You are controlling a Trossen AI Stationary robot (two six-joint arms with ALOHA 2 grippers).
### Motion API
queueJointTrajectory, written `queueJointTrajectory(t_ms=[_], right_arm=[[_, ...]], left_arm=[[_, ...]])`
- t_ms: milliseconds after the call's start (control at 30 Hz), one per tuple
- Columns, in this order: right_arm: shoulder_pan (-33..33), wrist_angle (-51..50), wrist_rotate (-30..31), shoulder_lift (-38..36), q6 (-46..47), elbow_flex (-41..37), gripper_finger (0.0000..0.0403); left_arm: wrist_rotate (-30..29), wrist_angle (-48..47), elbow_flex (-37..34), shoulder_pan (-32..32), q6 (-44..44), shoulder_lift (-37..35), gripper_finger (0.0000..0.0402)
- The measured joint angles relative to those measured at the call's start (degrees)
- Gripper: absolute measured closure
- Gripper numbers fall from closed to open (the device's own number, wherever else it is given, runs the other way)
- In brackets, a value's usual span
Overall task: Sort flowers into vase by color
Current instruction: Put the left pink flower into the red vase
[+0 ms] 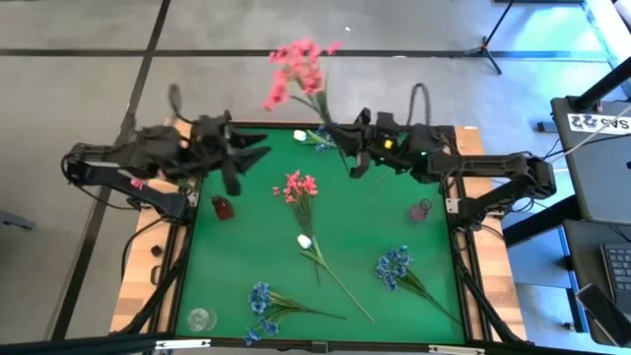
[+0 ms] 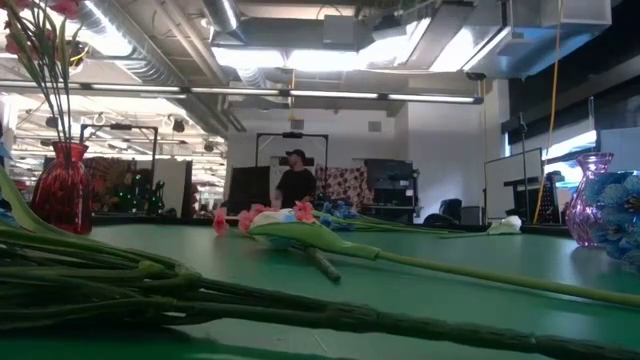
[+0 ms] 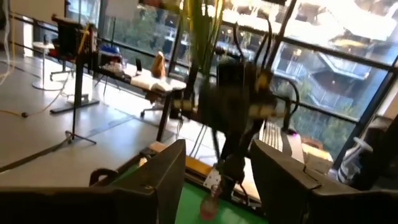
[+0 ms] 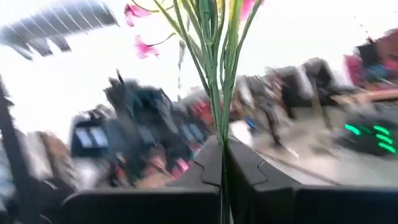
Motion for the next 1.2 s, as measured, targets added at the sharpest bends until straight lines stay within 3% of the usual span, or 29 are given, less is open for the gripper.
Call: queueJointTrajectory(t_ms=[367,667,1200], right_arm=[[2.76,3.92,-7.71,3.82,1.01,0.02,0.0398],[3.39,4.03,-8.18,5.30,0.97,0.00,0.0398],[3.38,3.43,-6.62,6.12,0.71,0.00,0.0398]], left_arm=[[1.50,9.90,0.02,1.11,2.86,9.14,0.0203],[2.06,17.82,0.02,1.37,2.98,12.75,0.0205],[2.75,21.44,0.04,3.21,1.40,14.64,0.0196]])
